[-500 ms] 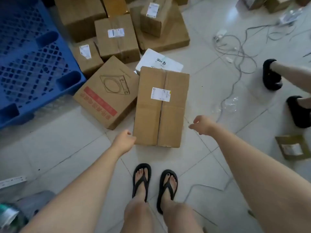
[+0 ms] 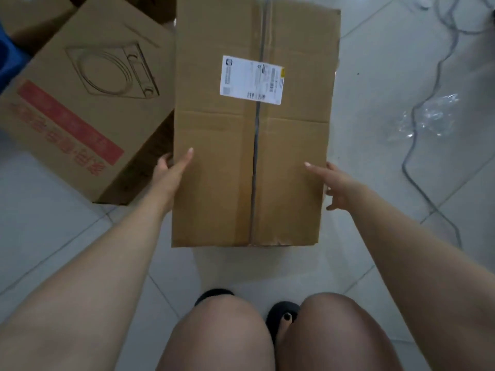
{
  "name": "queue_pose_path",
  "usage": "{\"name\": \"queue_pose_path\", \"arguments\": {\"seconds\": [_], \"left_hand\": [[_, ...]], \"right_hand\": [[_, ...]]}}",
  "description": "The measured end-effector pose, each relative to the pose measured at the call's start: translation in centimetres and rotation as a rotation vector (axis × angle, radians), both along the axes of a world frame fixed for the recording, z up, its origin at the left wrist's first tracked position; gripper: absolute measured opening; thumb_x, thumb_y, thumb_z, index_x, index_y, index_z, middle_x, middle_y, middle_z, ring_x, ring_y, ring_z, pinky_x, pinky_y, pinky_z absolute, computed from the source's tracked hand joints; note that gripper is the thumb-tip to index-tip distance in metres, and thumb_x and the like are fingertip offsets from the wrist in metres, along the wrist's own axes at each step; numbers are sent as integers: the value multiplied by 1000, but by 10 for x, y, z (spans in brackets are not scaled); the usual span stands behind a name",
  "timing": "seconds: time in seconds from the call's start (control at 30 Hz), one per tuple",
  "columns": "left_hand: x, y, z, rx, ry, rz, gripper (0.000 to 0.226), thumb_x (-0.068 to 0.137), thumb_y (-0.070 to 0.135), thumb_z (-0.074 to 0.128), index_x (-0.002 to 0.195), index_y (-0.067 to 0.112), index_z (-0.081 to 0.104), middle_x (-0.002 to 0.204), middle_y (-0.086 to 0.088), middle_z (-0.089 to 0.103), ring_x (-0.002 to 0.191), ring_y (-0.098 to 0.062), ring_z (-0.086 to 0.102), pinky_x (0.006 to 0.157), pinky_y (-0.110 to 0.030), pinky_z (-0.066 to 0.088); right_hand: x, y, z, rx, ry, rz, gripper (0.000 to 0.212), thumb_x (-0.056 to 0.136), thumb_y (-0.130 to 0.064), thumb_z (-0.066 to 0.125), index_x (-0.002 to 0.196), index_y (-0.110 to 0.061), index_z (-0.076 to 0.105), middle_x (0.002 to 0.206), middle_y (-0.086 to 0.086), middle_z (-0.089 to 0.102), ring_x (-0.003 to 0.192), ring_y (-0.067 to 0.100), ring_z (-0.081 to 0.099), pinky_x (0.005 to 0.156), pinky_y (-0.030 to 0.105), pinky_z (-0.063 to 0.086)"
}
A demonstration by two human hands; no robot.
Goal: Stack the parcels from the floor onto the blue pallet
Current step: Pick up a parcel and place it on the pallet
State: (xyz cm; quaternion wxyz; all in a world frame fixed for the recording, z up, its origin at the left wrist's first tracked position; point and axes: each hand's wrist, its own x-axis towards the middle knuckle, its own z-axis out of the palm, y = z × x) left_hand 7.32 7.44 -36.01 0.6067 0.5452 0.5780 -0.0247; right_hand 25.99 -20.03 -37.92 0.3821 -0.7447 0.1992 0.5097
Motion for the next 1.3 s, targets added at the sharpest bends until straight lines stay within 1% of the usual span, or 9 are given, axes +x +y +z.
{"name": "queue_pose_path", "arguments": {"seconds": [0.1, 0.17, 0.27, 0.4, 0.57, 0.87, 0.97, 1.13, 1.3], "left_hand": [[8, 10, -18, -86, -74, -28, 80, 72, 47, 74, 140, 23, 38, 119, 0, 60, 95, -14, 62, 71, -29, 52], [7, 6, -14, -87, -68, -62, 76, 73, 38, 76, 139, 24, 39, 111, 3, 60, 90, -10, 61, 65, -27, 51], [-1, -3, 19, -128, -71, -98, 77, 75, 15, 76, 140, 23, 36, 109, 2, 60, 89, -10, 61, 65, -26, 50], [-11, -19, 92, -240, -74, -146, 89, 71, -5, 72, 145, 21, 30, 129, -7, 56, 110, -22, 57, 87, -36, 49], [-18, -21, 216, -292, -106, -140, 90, 69, -8, 71, 144, 21, 32, 132, -8, 57, 112, -23, 57, 85, -35, 51], [-38, 24, 458, -195, -207, 22, 87, 69, -4, 73, 141, 28, 34, 112, 0, 61, 99, -18, 60, 67, -31, 53], [-58, 43, 494, -194, -256, 81, 92, 68, 0, 75, 142, 31, 31, 116, -1, 60, 102, -20, 60, 66, -32, 54], [-95, 94, 516, -207, -333, 215, 94, 68, 4, 78, 144, 30, 30, 112, 1, 62, 98, -19, 63, 59, -28, 57], [-147, 188, 529, -180, -350, 253, 91, 66, 6, 80, 142, 27, 33, 111, 2, 62, 98, -19, 62, 64, -31, 54]], "right_hand": [[3, 13, -21, 81, 5, -135, 75, 64, -52, 78, 128, -24, 50, 124, 1, 62, 99, 22, 63, 65, 42, 56], [-2, 15, -14, 118, -20, -207, 58, 67, -41, 81, 115, -19, 57, 107, 4, 68, 83, 20, 67, 48, 31, 54], [-9, 6, 22, 119, -57, -260, 51, 73, -28, 79, 118, -14, 58, 112, 8, 68, 87, 23, 67, 59, 36, 54], [-4, -6, 110, 21, -125, -229, 57, 75, -24, 77, 126, -9, 55, 120, 11, 65, 103, 30, 64, 88, 44, 52], [-6, -6, 246, -19, -152, -208, 56, 76, -24, 76, 126, -10, 55, 110, 5, 64, 75, 16, 59, 57, 26, 44], [-6, 62, 483, 93, -183, -125, 56, 77, -25, 75, 127, -13, 53, 114, 5, 64, 78, 15, 61, 58, 26, 46], [-2, 98, 531, 90, -228, -24, 60, 76, -28, 76, 129, -13, 52, 120, 5, 63, 96, 24, 61, 78, 33, 49], [-18, 181, 575, 116, -321, 100, 54, 74, -27, 78, 122, -12, 57, 105, 3, 64, 74, 13, 59, 58, 23, 44], [-59, 289, 586, 72, -301, 163, 44, 73, -35, 78, 105, -19, 52, 81, -6, 54, 76, 14, 51, 75, 31, 39]]}}
